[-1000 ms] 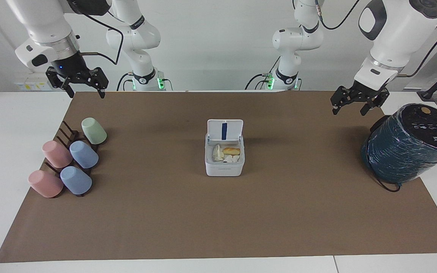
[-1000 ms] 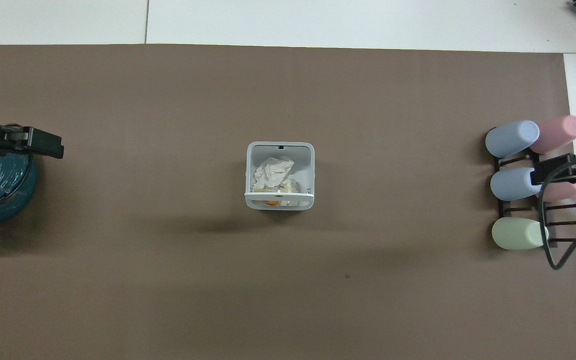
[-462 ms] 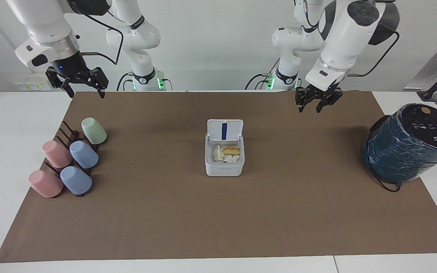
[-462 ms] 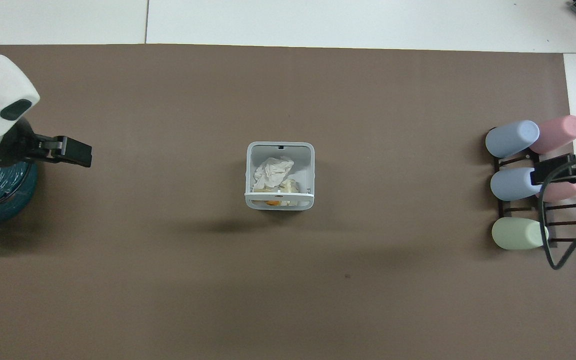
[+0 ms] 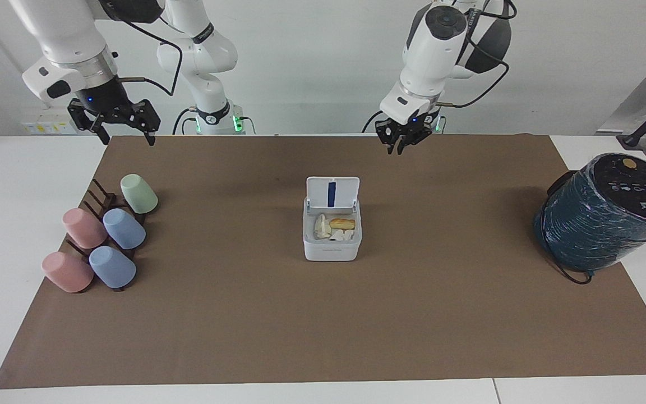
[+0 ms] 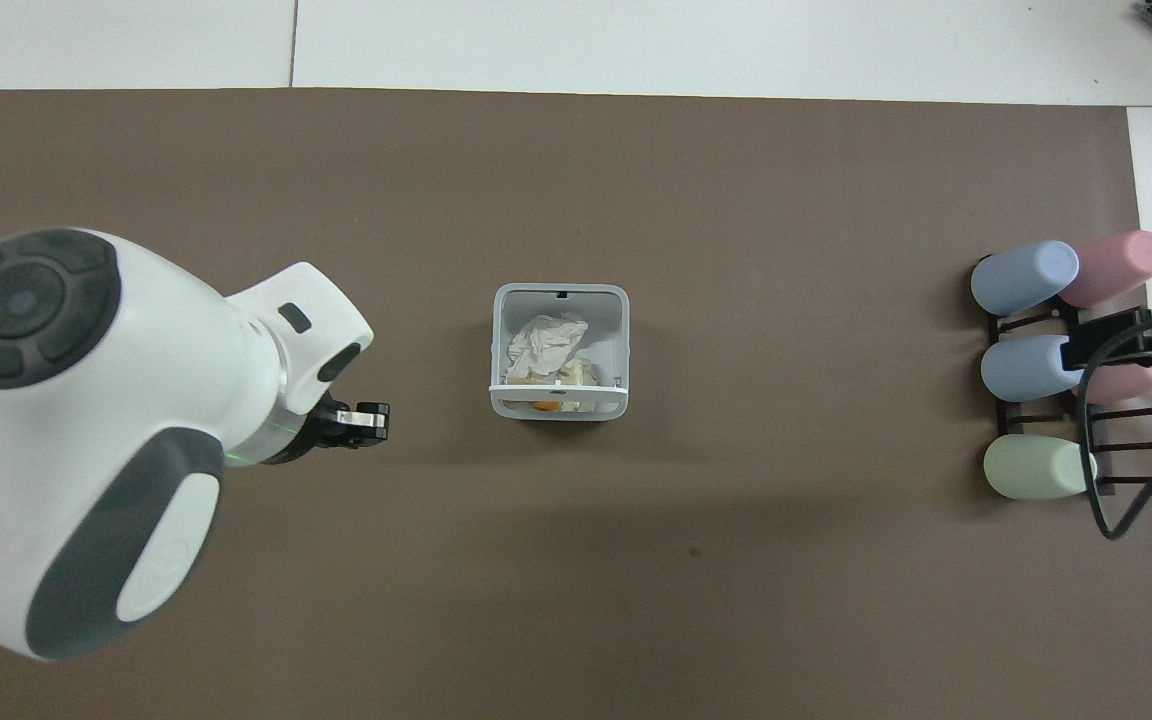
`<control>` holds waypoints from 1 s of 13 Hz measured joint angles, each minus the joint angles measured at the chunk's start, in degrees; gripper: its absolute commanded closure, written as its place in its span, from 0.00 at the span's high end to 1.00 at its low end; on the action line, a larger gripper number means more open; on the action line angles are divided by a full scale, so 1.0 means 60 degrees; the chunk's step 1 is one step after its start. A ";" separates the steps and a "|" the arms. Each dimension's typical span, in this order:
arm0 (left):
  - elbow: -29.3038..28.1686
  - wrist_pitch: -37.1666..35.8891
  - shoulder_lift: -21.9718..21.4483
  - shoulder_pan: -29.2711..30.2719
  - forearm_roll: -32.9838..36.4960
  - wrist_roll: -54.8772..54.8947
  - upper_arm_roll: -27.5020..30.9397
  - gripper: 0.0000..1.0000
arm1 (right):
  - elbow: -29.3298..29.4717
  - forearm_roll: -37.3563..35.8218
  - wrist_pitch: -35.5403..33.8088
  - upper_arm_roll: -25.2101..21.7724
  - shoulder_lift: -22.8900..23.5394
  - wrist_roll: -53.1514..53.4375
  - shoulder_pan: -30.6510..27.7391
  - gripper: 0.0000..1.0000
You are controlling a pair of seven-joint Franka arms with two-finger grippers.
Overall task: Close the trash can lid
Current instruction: 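Move the left gripper toward the open white trash can lid, then push the trash can lid down over the paper with the left gripper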
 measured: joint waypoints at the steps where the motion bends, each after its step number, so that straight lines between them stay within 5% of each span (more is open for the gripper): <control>1: -0.0144 0.0347 -0.0001 -0.0257 -0.0105 -0.0302 -0.0005 0.25 | 0.0000 0.0000 0.0000 0.0000 0.0000 0.0000 0.0000 1.00; 13: -0.0837 0.4859 0.1291 -0.1051 -0.1084 -0.1408 0.0026 0.26 | 0.0000 0.0000 0.0000 0.0000 0.0000 0.0000 0.0000 1.00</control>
